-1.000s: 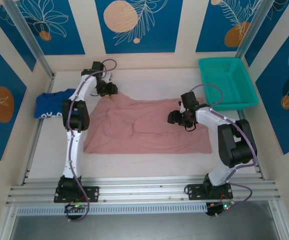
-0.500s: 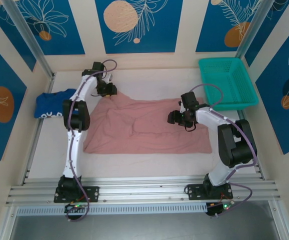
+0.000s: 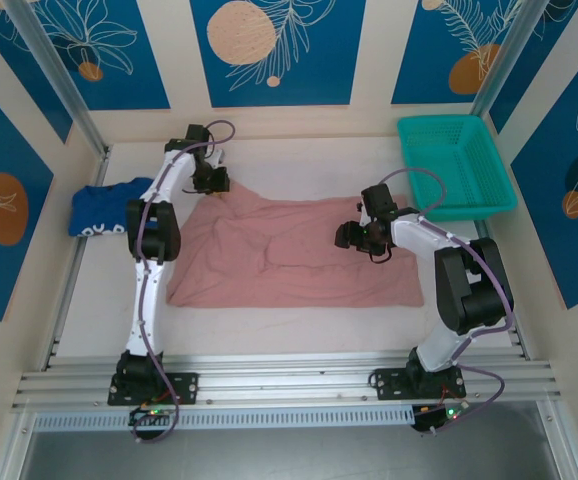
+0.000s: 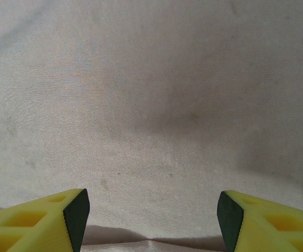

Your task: Fold the inside-out t-shirt

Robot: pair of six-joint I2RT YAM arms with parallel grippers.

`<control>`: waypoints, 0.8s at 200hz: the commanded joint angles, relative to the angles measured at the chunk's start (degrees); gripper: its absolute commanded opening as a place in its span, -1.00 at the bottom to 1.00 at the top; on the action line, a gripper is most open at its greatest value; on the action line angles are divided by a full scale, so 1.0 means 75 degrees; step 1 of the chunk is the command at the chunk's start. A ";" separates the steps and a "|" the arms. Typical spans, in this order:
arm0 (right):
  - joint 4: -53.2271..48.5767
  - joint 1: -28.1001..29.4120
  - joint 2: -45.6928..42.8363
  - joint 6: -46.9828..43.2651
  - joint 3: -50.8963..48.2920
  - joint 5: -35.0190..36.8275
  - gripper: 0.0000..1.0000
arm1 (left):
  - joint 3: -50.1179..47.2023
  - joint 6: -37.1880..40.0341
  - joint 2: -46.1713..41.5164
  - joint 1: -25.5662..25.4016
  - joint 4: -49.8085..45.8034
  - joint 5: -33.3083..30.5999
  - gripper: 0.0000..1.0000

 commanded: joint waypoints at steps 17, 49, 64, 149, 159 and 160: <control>0.0073 0.0050 0.0100 -0.0068 -0.0093 -0.0219 0.36 | 0.0221 0.0125 0.0033 -0.0060 -0.0142 0.0141 -0.92; 0.0053 0.0047 0.0045 -0.0068 -0.0070 -0.0211 0.36 | 0.0216 0.0113 -0.0238 -0.0051 -0.0028 0.0141 -1.00; 0.0041 0.0047 0.0034 -0.0074 -0.0058 -0.0201 0.36 | 0.0209 0.0091 -0.0390 -0.0044 -0.0009 0.0147 -1.00; 0.0017 0.0039 0.0024 -0.0095 -0.0035 -0.0189 0.36 | -0.0051 -0.0161 -0.1027 -0.0054 0.0038 0.0350 -1.00; -0.0003 0.0043 -0.0007 -0.0099 -0.0017 -0.0178 0.36 | -0.0138 -0.0169 -0.1104 -0.0054 0.0049 0.0316 -1.00; -0.0004 0.0039 -0.0013 -0.0101 -0.0014 -0.0178 0.36 | -0.0146 -0.0169 -0.1111 -0.0054 0.0055 0.0316 -1.00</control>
